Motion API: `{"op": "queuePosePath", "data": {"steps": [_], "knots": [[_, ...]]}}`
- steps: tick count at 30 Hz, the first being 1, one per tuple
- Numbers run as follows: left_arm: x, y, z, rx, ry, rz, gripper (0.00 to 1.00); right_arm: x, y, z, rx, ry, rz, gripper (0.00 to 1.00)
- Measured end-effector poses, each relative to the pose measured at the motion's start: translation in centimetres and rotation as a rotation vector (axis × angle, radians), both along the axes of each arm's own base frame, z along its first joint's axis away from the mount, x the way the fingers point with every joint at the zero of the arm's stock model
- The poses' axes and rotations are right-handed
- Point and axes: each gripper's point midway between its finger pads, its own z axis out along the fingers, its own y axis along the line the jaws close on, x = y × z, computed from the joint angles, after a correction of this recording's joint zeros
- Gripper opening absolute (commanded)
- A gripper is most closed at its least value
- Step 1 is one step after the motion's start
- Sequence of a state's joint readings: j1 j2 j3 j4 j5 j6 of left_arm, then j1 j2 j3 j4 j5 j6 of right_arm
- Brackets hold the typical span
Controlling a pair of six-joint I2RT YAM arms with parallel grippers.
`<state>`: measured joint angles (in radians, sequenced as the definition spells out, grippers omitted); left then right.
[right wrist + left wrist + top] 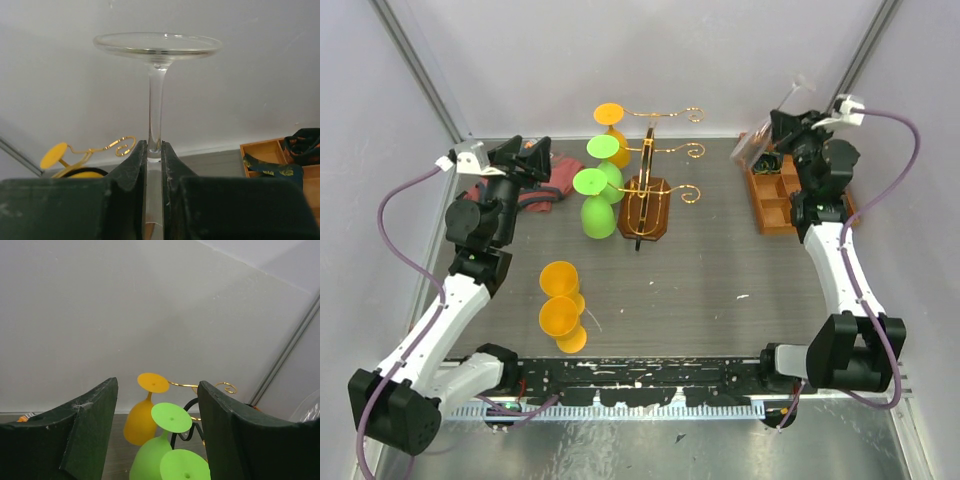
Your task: Place the wine glass upside down on the wine glass rack
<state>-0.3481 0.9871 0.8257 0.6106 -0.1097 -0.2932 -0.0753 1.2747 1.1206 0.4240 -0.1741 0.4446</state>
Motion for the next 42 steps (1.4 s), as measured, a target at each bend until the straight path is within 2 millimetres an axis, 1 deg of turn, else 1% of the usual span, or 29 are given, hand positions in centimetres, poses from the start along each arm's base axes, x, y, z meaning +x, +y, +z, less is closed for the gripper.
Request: {"op": "queuePosePath", "data": {"steps": [1, 3, 5, 10, 16, 20, 21, 23, 25, 27, 30, 31, 33, 37, 39, 42], "knots": [[0.2, 0.0, -0.2, 0.003, 0.004, 0.000, 0.71, 0.2, 0.0, -1.6, -0.011, 0.026, 0.007, 0.01], [0.5, -0.1, -0.7, 0.012, 0.017, -0.002, 0.71, 0.5, 0.5, -3.8, -0.043, 0.054, 0.034, 0.01], [0.9, -0.2, -1.2, 0.018, 0.032, -0.007, 0.71, 0.9, 1.1, -5.4, -0.086, 0.062, 0.069, 0.01], [2.1, -0.9, -2.6, 0.021, 0.061, -0.020, 0.70, 1.8, 2.2, -7.2, -0.194, 0.029, 0.133, 0.01], [3.4, -1.1, -3.5, 0.038, 0.058, -0.011, 0.70, 3.3, 3.4, -9.5, -0.285, -0.017, 0.214, 0.01], [4.2, -1.3, -4.2, 0.057, 0.060, -0.002, 0.70, 4.4, 4.6, -11.6, -0.330, -0.023, 0.263, 0.01], [4.4, -1.3, -4.4, 0.063, 0.062, 0.003, 0.70, 4.6, 5.1, -12.2, -0.349, -0.017, 0.270, 0.01], [4.7, -1.3, -4.9, 0.080, 0.067, 0.016, 0.70, 4.9, 6.6, -13.4, -0.393, -0.012, 0.294, 0.01], [5.0, -1.2, -5.2, 0.093, 0.074, 0.027, 0.70, 5.0, 8.1, -14.2, -0.426, -0.016, 0.318, 0.01], [5.2, -1.0, -5.5, 0.105, 0.079, 0.039, 0.70, 5.2, 9.6, -15.1, -0.445, -0.022, 0.344, 0.01], [5.3, -0.7, -5.5, 0.114, 0.077, 0.058, 0.70, 5.6, 11.3, -16.5, -0.453, -0.023, 0.377, 0.01], [5.3, -0.6, -5.5, 0.116, 0.076, 0.064, 0.70, 5.9, 11.5, -16.6, -0.457, -0.033, 0.378, 0.01], [5.4, -0.5, -5.7, 0.119, 0.079, 0.074, 0.70, 6.5, 11.8, -18.1, -0.456, -0.017, 0.388, 0.01], [5.8, -0.4, -6.6, 0.127, 0.092, 0.084, 0.70, 7.6, 12.0, -19.5, -0.455, -0.019, 0.389, 0.01], [6.1, -0.5, -7.1, 0.130, 0.101, 0.086, 0.70, 7.9, 12.1, -19.8, -0.454, -0.030, 0.387, 0.01], [6.5, -0.6, -7.7, 0.134, 0.113, 0.088, 0.69, 8.4, 12.2, -19.5, -0.451, -0.060, 0.381, 0.01]]}}
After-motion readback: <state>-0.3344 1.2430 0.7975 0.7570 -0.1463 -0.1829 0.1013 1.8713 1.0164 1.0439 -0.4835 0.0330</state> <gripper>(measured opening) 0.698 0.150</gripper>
